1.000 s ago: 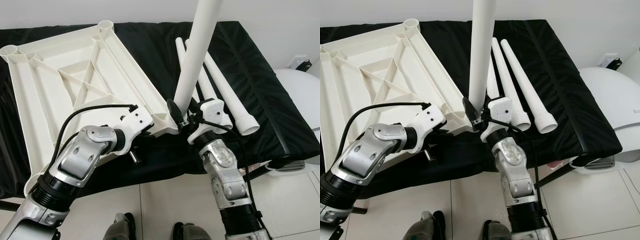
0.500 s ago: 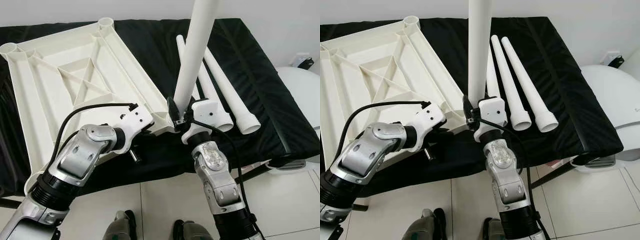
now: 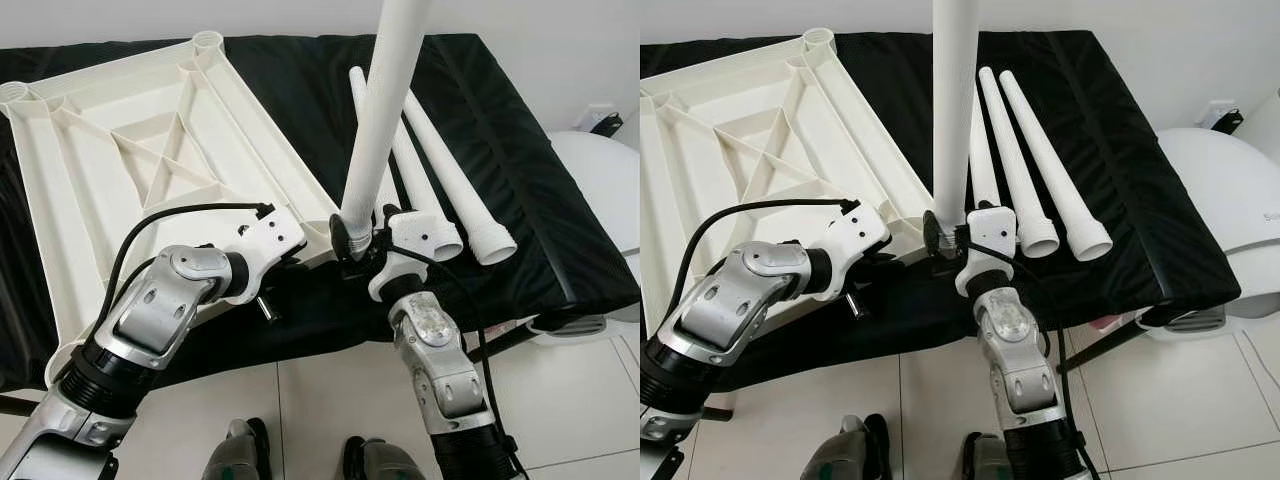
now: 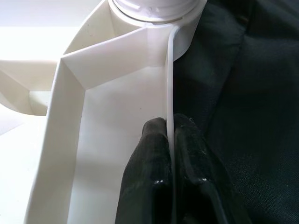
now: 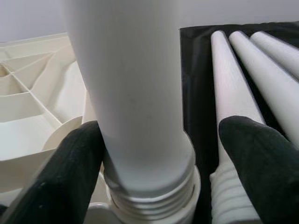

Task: Building children table

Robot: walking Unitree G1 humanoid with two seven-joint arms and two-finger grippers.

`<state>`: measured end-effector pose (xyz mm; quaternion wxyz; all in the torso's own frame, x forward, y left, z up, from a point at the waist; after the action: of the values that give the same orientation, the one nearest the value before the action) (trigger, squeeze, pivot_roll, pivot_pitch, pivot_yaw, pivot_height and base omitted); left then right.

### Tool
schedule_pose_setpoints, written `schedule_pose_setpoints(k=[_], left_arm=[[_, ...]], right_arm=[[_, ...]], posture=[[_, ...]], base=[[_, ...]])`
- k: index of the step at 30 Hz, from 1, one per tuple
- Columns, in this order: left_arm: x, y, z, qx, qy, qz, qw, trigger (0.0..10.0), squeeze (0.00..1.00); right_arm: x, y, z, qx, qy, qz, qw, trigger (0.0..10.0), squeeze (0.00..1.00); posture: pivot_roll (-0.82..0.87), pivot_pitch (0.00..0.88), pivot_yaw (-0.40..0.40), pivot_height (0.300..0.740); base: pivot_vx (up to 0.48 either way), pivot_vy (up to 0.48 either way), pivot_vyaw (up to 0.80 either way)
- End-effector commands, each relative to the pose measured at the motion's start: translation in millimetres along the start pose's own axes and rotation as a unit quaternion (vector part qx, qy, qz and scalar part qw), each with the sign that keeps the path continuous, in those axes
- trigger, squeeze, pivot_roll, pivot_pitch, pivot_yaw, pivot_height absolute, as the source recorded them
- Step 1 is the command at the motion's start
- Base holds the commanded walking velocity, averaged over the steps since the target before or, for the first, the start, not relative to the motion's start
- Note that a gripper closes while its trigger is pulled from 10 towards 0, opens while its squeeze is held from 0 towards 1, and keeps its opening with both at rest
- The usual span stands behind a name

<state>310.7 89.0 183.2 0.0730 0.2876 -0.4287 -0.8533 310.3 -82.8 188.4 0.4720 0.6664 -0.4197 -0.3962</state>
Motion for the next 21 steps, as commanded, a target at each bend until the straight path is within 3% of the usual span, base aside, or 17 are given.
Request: schedule_pose_setpoints(k=[1,5,6,7,8,16,21], left_arm=[[-4.7,-1.8,3.4,-0.006,0.024,0.002,1.000,10.0,0.00],[-4.8,-1.2,2.7,-0.005,0.024,0.001,1.000,10.0,0.00],[-5.0,-1.1,2.5,-0.004,0.024,0.001,1.000,10.0,0.00],[-5.0,-1.1,2.5,-0.004,0.024,0.001,1.000,10.0,0.00],[-5.1,-0.7,2.3,-0.004,0.024,0.001,1.000,10.0,0.00],[-6.9,-0.5,2.4,-0.004,0.026,0.001,1.000,10.0,0.00],[-7.6,-0.2,2.9,-0.003,0.028,0.002,1.000,10.0,0.00]], right_arm=[[11.3,-12.5,3.3,-0.034,-0.009,-0.005,0.999,10.0,1.00],[11.6,-7.7,-0.3,-0.037,0.049,0.002,0.998,10.0,1.00],[10.6,-5.6,-1.5,-0.036,0.072,0.001,0.997,10.0,0.89],[10.6,-5.6,-1.5,-0.036,0.072,0.001,0.997,10.0,0.89],[14.2,-1.9,-4.1,-0.039,0.098,-0.002,0.994,10.0,0.00],[23.1,10.2,-13.2,-0.040,0.182,0.015,0.982,10.0,0.00],[24.8,18.5,-20.9,-0.047,0.271,0.017,0.961,10.0,0.00]], posture=[[-0.02,0.191,-0.011,0.740],[-0.02,0.190,-0.010,0.740],[-0.02,0.190,-0.010,0.740],[-0.02,0.190,-0.010,0.740],[-0.02,0.191,-0.011,0.740],[-0.02,0.192,-0.010,0.740],[-0.02,0.196,-0.008,0.740]], base=[[0.000,0.000,0.00],[0.000,0.000,0.00],[0.000,0.000,0.00],[0.000,0.000,0.00],[0.000,0.000,0.00],[0.000,0.000,0.00],[0.000,0.000,0.00]])
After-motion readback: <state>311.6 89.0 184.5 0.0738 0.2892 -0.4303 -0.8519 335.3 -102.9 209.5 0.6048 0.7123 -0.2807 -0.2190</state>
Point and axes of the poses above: a point about 5 cm out from each wrist's last joint towards the gripper, its own z axis pointing back from the gripper into the wrist, its own y axis along the axis of the wrist's last joint, x = y × z, the point moved 2 cm from there along -z, pointing out of the wrist towards the gripper, and after that the axes turned 9 degrees about -z, right-handed, at the moved point
